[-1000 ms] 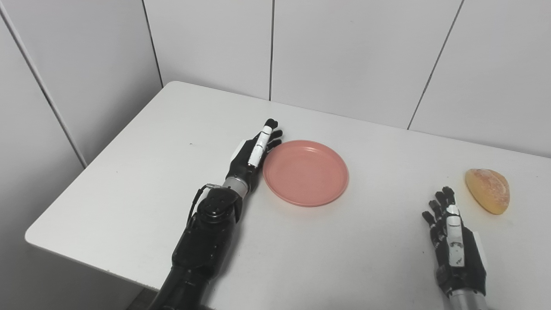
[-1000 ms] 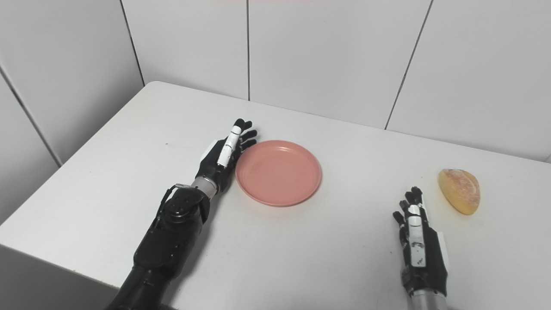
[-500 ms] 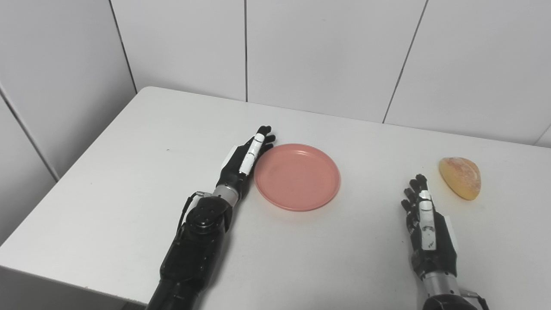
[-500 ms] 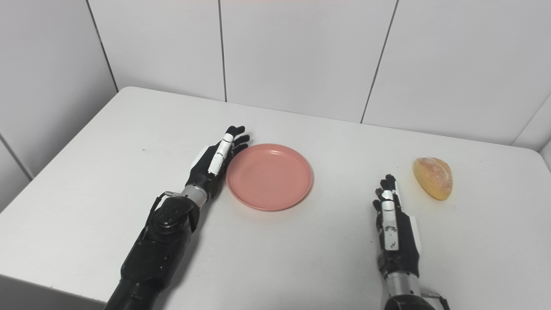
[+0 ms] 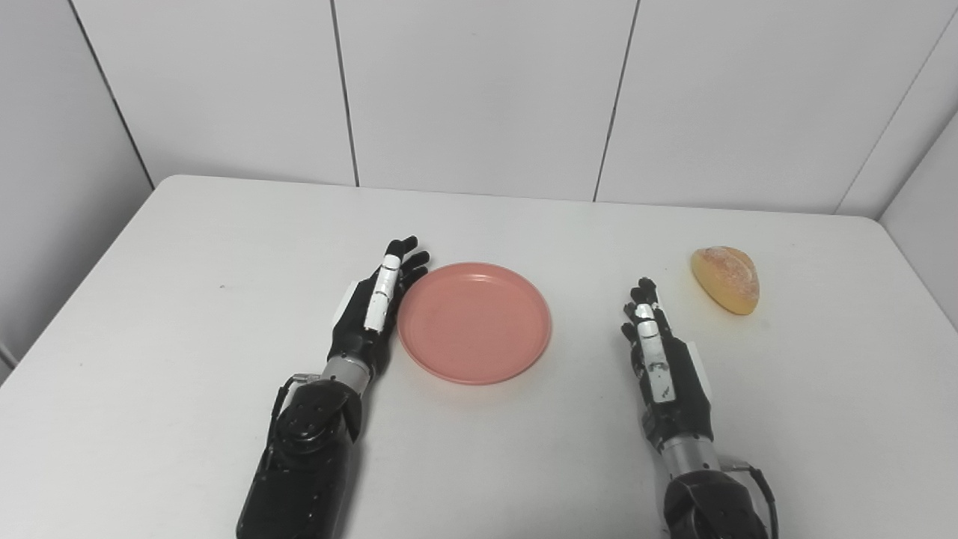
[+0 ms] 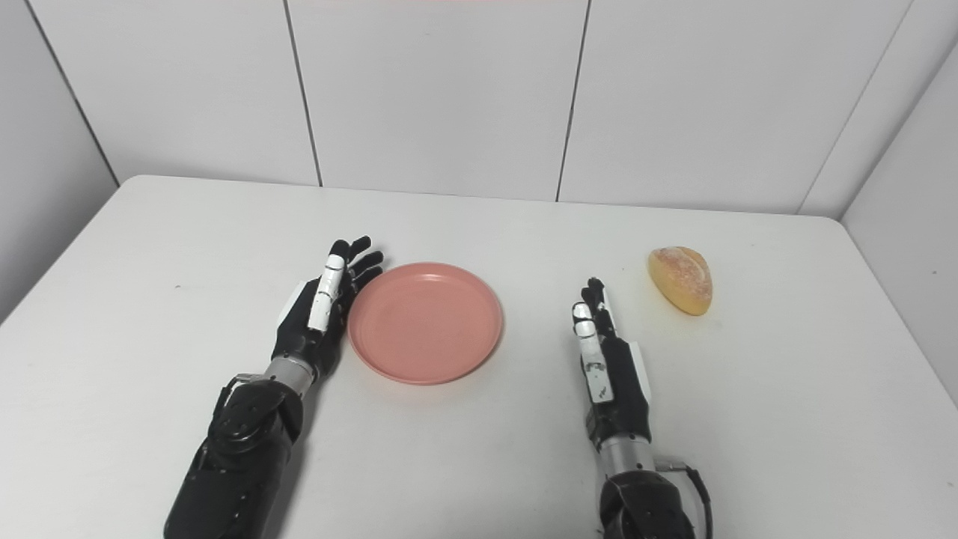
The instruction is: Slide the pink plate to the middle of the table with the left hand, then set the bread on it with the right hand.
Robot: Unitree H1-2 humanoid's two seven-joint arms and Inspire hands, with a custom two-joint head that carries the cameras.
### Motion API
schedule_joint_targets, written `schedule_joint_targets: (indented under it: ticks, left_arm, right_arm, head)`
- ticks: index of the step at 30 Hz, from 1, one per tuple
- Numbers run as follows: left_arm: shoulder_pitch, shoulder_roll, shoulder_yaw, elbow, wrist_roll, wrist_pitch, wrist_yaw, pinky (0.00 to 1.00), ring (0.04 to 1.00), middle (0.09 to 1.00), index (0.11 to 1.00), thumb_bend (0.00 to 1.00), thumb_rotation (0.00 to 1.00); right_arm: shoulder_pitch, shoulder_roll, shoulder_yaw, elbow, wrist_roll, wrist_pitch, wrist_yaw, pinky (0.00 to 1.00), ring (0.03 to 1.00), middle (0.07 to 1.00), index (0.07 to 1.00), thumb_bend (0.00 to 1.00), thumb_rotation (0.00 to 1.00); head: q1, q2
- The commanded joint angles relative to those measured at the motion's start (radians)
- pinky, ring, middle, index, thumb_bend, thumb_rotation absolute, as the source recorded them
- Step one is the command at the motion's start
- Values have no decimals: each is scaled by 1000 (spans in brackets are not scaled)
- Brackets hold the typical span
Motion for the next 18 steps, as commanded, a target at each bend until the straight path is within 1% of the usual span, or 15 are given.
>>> schedule_joint_targets:
  ticks: [1, 3, 5, 9, 13, 16, 18]
  left_arm:
    - [-1, -17, -12, -24, -9, 8, -27, 924, 916, 904, 912, 635, 1000]
    - [6, -21, -16, -30, -10, 6, -30, 928, 918, 907, 917, 642, 1000]
    - [10, -27, -17, -33, -10, 3, -29, 932, 923, 910, 919, 648, 1000]
    - [19, -46, -16, -35, -19, -6, -29, 942, 938, 925, 925, 666, 1000]
    - [24, -50, -30, -27, -2, -20, -35, 965, 947, 938, 941, 679, 1000]
    - [28, -50, -46, -30, 7, -23, -40, 992, 957, 944, 944, 694, 1000]
    - [32, -50, -53, -30, 8, -32, -43, 999, 963, 949, 948, 700, 1000]
  right_arm:
    - [-34, 13, 3, -24, -6, -57, -4, 1000, 1000, 1000, 1000, 676, 896]
    - [-36, 16, 5, -19, -9, -66, -9, 1000, 1000, 1000, 1000, 674, 893]
    - [-37, 18, 5, -18, -10, -66, -12, 1000, 1000, 1000, 1000, 669, 889]
    - [-37, 24, 5, -24, -12, -47, -18, 1000, 1000, 1000, 1000, 666, 878]
    - [-32, 24, 7, -40, -14, -21, -16, 1000, 1000, 1000, 1000, 675, 891]
    - [-32, 21, 6, -36, -11, -31, -13, 1000, 1000, 1000, 1000, 652, 900]
    - [-34, 19, 5, -30, -11, -40, -12, 1000, 1000, 1000, 1000, 659, 899]
  head:
    - [1, 0]
    - [0, 1]
    - [-19, 2]
    - [-25, 2]
    - [-27, 4]
    - [-42, 4]
    - [-46, 4]
